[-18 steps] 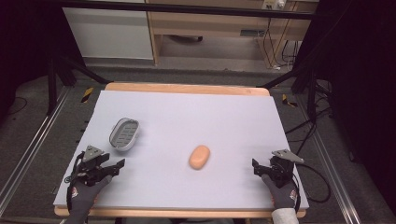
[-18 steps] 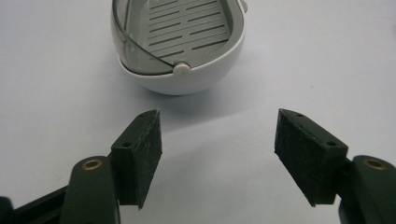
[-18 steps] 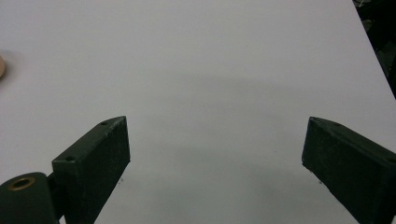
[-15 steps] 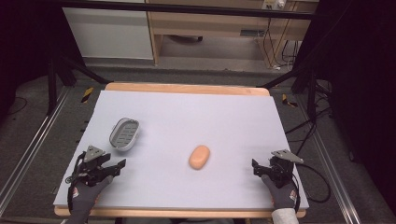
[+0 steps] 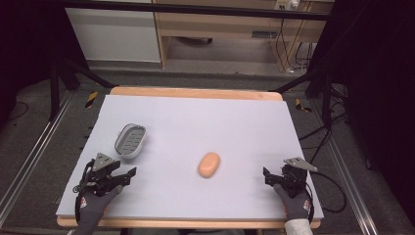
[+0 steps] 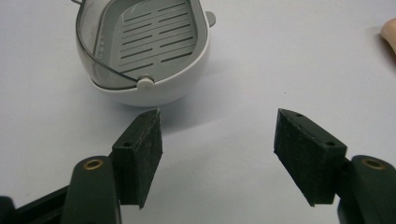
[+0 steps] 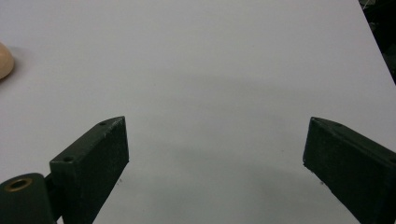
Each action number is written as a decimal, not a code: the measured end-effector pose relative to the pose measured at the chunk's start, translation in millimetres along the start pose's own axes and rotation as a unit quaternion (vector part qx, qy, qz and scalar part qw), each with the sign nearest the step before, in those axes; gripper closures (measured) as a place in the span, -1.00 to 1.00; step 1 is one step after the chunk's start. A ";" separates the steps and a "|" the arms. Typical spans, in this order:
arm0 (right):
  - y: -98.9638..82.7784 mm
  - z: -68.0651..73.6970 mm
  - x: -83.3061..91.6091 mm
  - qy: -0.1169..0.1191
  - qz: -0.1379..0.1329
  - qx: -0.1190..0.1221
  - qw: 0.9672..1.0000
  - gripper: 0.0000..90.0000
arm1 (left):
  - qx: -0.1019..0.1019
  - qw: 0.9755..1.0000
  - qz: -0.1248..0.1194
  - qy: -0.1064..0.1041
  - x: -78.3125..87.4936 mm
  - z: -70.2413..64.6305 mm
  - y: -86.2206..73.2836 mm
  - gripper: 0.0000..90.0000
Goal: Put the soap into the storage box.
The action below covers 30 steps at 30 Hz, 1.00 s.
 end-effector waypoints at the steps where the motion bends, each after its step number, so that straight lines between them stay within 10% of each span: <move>1: -0.6 0.0 0.0 0.000 0.003 0.000 1.000 -0.84 | -0.001 1.000 0.000 -0.001 0.2 -0.9 0.2 -0.30; 30: -1.1 4.7 -2.2 0.004 0.006 0.009 1.000 -0.86 | -0.013 1.000 -0.008 -0.018 -10.4 -34.3 11.1 -0.42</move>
Point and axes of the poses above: each handheld gripper's, and its own axes: x roughly backward along the jaws, y roughly out of its top, z roughly to its left, the point moved 9 cm from there along -x, roughly forward along the jaws, and after that the axes turned 8 degrees about -z, right-handed, at the moved point
